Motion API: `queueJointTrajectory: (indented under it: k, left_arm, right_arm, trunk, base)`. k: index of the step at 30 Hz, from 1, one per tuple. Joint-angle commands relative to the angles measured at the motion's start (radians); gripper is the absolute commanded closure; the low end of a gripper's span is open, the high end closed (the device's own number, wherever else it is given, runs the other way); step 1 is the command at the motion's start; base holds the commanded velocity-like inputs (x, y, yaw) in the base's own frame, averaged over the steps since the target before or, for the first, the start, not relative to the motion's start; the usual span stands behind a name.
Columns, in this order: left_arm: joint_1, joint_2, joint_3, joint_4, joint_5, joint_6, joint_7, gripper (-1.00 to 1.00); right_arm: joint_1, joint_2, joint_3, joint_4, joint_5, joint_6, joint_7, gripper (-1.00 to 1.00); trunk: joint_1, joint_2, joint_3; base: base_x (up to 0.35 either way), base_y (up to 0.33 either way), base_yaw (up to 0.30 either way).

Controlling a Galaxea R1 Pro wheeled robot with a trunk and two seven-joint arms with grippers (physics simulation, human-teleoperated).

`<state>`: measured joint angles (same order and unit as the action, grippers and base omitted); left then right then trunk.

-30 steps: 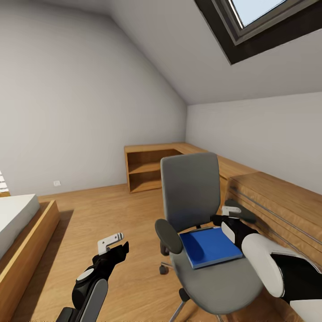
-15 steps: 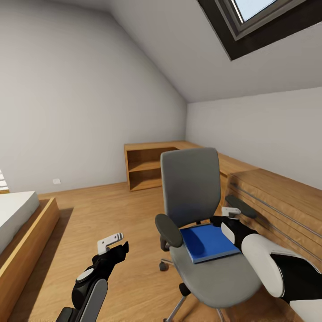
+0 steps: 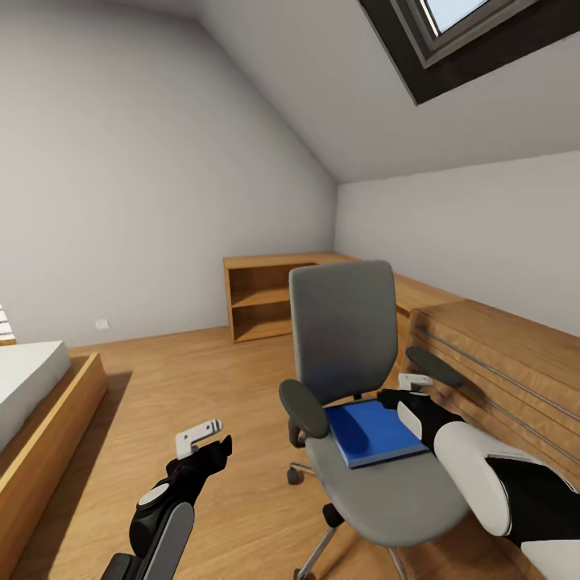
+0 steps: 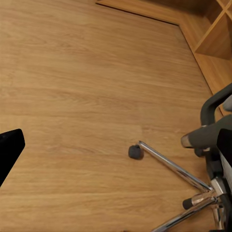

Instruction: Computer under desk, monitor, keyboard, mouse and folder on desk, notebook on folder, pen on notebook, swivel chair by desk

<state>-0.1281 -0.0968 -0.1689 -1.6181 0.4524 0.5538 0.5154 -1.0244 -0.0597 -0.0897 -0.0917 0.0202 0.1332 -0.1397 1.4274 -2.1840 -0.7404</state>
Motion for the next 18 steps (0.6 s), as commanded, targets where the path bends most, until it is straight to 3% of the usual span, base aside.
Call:
queueJointTrajectory:
  k: [1, 18]
  left_arm:
    - [-0.001, 0.000, -0.001, -0.001, 0.010, 0.001, 0.010, -1.00]
    - [-0.001, -0.001, -0.003, -0.001, 0.011, 0.001, 0.009, -1.00]
  right_arm:
    - [0.000, 0.000, -0.007, -0.002, 0.002, 0.005, -0.001, -1.00]
    - [0.000, 0.001, -0.007, -0.002, 0.003, 0.005, 0.000, -1.00]
  trunk:
    - [0.004, -0.008, -0.004]
    - [0.069, -0.127, -0.058]
  base:
    - [0.000, 0.000, 0.000]
    - [0.000, 0.000, 0.000]
